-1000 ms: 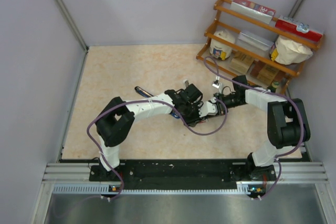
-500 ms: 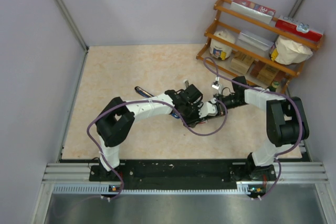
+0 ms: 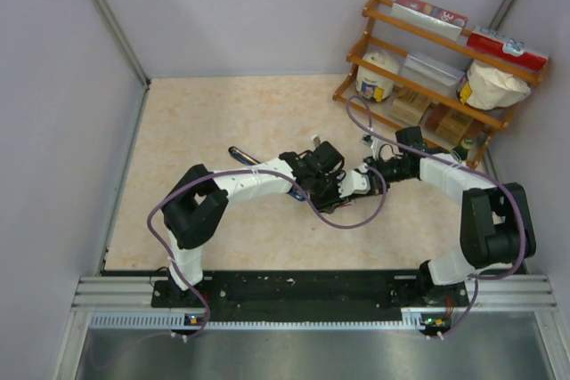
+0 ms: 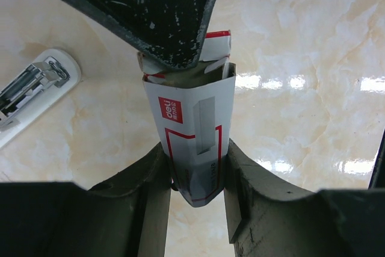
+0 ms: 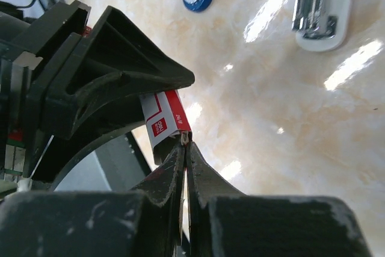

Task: Load the staples into the stapler
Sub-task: Open the staple box.

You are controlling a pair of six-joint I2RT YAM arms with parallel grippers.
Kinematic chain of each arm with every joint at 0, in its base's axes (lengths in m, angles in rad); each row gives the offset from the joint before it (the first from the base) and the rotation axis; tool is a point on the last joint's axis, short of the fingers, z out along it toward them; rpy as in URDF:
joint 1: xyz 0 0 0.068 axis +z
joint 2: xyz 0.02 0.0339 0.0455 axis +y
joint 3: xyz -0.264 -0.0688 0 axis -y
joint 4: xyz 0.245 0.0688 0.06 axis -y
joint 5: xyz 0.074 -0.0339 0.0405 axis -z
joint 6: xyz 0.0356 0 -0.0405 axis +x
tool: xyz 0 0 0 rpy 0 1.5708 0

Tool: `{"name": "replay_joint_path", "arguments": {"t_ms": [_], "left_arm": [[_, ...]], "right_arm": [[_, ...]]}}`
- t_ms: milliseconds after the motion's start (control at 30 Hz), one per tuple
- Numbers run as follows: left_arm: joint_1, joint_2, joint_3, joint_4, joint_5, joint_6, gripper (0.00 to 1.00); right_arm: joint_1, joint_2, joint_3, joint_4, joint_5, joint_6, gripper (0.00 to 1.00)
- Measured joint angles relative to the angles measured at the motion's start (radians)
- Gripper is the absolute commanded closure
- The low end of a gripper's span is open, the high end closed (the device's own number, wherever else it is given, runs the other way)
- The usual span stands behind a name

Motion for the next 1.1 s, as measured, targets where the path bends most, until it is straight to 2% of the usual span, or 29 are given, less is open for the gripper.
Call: {"name": "replay_joint_path", "arguments": {"t_ms": [333,1100], "left_arm": [[0.002,0.0,0.0,0.031,-0.005,0.0,0.6],[0.008,0.0,0.0,0.032,-0.015,0.0,0.6]], "right_arm": [[0.003,-0.054,-0.013,0.04,0.085,0.018,1.0],[-0.075,-0.055,-0.013,0.037,0.026,0.036,1.0]]}}
